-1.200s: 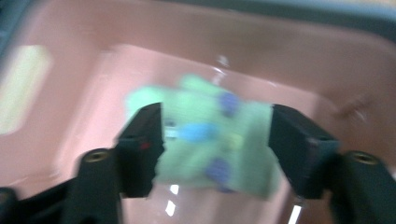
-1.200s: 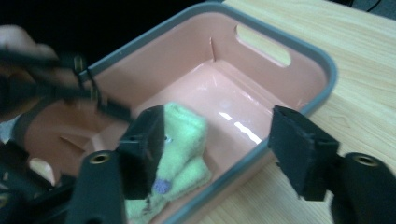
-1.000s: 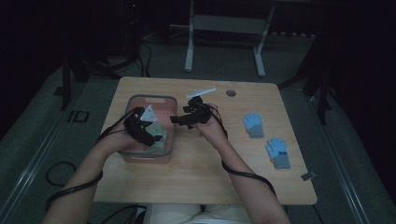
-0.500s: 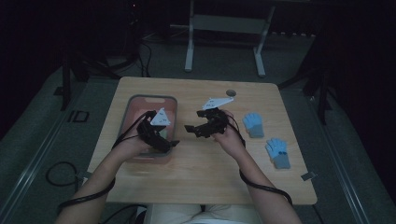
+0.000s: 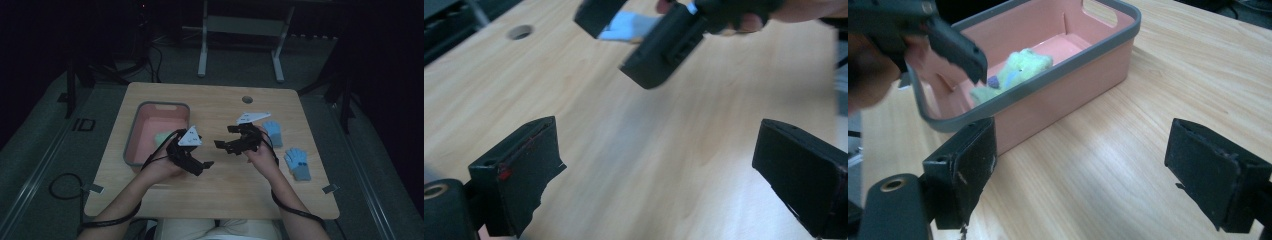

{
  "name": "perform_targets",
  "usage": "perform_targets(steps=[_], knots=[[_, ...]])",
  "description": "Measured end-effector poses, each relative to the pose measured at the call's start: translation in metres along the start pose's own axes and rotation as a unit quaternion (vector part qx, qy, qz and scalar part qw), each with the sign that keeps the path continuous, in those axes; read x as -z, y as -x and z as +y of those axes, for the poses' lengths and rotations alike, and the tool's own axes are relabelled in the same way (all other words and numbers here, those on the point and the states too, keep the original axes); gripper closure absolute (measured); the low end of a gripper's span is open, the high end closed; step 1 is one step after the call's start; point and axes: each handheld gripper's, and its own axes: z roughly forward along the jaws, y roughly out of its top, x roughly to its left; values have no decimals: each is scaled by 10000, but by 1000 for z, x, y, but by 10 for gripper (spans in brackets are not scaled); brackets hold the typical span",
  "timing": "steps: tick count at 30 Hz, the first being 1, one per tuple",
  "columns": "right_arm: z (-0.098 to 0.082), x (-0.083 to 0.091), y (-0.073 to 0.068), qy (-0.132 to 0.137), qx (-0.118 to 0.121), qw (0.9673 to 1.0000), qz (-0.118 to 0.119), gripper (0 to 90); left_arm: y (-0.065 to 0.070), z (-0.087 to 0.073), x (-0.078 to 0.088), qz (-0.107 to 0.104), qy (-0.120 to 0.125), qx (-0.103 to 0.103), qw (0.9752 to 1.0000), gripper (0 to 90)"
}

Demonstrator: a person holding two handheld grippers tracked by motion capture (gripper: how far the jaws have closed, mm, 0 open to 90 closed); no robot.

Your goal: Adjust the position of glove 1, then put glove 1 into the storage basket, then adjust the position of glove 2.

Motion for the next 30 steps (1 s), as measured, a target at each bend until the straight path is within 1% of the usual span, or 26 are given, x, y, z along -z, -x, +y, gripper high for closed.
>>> perform_targets(steps=[1, 2, 3, 5, 6, 8, 10, 11, 13, 14, 15, 16, 17, 18, 19, 20, 22, 23, 25, 26, 27, 28, 29, 30], knots=[[-2, 4, 1, 24, -23, 10000, 0, 120, 2, 0, -2, -29, -11, -2, 10000, 49], [-4, 7, 2, 64, 7, 9999, -85, 120, 3, 0, -4, -50, -27, -20, 10000, 50], [-6, 11, 2, 94, -6, 9999, -107, 118, 5, 0, -6, -67, -17, -29, 10000, 50], [-8, 14, 4, 138, -21, 9999, -92, 114, 7, 0, -7, -82, -2, -20, 10000, 51], [-13, 20, 6, 175, -31, 9996, -234, 114, 10, 0, -10, -103, 3, -1, 9999, 51], [-15, 22, 7, 176, -30, 9995, -251, 114, 11, 1, -12, -72, 2, 0, 10000, 51], [-20, 27, 9, 179, -4, 9991, -385, 138, 14, 0, -16, -50, 24, 75, 10000, 53], [-26, 32, 13, 197, -27, 9986, -480, 148, 18, 0, -19, -57, 69, 113, 9999, 55], [-32, 38, 17, 222, -49, 9979, -604, 177, 22, -1, -22, -81, 67, 106, 9999, 55], [-35, 41, 20, 247, -69, 9976, -648, 197, 24, -1, -24, -92, 49, 61, 9999, 55], [-35, 41, 20, 247, -69, 9976, -648, 197, 24, -1, -24, -92, 49, 61, 9999, 55], [-40, 48, 25, 308, -146, 9966, -747, 221, 29, -2, -28, -158, 45, 58, 9998, 55], [-42, 50, 26, 322, -157, 9963, -782, 234, 31, -2, -30, -192, 44, 57, 9998, 55], [-45, 54, 28, 365, -135, 9955, -863, 277, 33, -3, -32, -224, 62, 85, 9997, 55], [-47, 57, 29, 407, -123, 9947, -938, 301, 35, -3, -34, -245, 71, 119, 9996, 55], [-49, 60, 30, 418, -90, 9941, -999, 306, 38, -4, -36, -263, 92, 131, 9995, 55], [-53, 66, 32, 452, 39, 9911, -1252, 340, 43, -6, -41, -263, 132, 156, 9994, 55], [-55, 69, 33, 465, 70, 9898, -1341, 341, 45, -7, -43, -260, 147, 142, 9995, 55], [-59, 76, 38, 506, 57, 9868, -1538, 371, 50, -10, -48, -275, 155, 153, 9994, 55], [-62, 80, 40, 530, 61, 9853, -1622, 374, 53, -12, -50, -241, 138, 129, 9995, 55], [-62, 80, 40, 530, 61, 9853, -1622, 374, 53, -12, -50, -241, 138, 129, 9995, 55], [-64, 84, 43, 541, 68, 9838, -1705, 403, 56, -15, -53, -228, 162, 59, 9996, 55], [-68, 89, 48, 545, 67, 9815, -1832, 430, 58, -18, -56, -261, 155, 80, 9995, 55], [-71, 93, 52, 559, 22, 9802, -1899, 432, 60, -22, -59, -293, 143, 127, 9994, 55]])
